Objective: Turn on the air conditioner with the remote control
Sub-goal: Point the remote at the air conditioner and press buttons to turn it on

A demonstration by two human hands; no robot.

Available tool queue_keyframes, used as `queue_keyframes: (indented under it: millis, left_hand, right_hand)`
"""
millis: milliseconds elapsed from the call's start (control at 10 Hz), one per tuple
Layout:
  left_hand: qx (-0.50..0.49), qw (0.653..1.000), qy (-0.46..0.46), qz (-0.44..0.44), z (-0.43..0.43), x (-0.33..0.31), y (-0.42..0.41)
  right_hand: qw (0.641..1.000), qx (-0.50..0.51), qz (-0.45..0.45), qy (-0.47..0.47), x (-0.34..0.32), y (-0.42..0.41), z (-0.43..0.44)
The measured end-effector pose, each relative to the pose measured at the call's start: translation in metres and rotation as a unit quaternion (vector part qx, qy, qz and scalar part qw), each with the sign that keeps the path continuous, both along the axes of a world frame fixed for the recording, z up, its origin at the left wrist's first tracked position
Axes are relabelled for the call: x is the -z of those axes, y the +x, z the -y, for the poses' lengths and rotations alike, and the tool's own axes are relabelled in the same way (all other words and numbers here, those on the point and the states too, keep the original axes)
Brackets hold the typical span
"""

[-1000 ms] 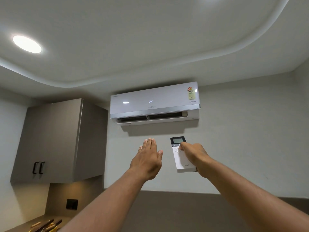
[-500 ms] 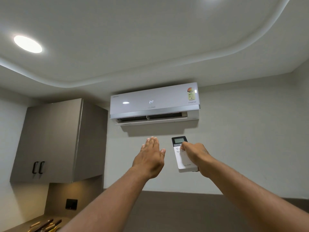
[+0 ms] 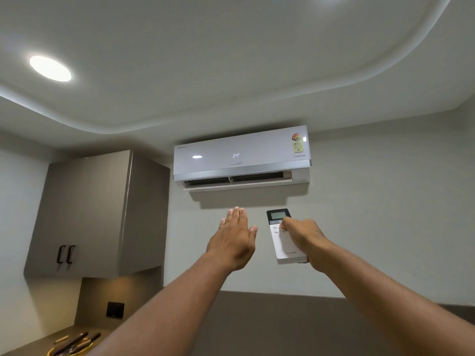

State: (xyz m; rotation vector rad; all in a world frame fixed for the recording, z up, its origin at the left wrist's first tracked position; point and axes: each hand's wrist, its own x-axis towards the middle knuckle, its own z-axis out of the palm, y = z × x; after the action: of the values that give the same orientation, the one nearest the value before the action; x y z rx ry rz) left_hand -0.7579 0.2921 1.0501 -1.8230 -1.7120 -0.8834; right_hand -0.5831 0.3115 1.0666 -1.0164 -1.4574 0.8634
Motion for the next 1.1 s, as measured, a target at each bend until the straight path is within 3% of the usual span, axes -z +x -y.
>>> queue_keyframes:
  millis: [1100]
  left_hand:
    - [-0.001, 1.000, -0.005, 0.005, 0.009, -0.001, -0.016]
  right_hand:
    - [1.000, -0.001, 0.006, -0.007, 0.001, -0.010, 0.007]
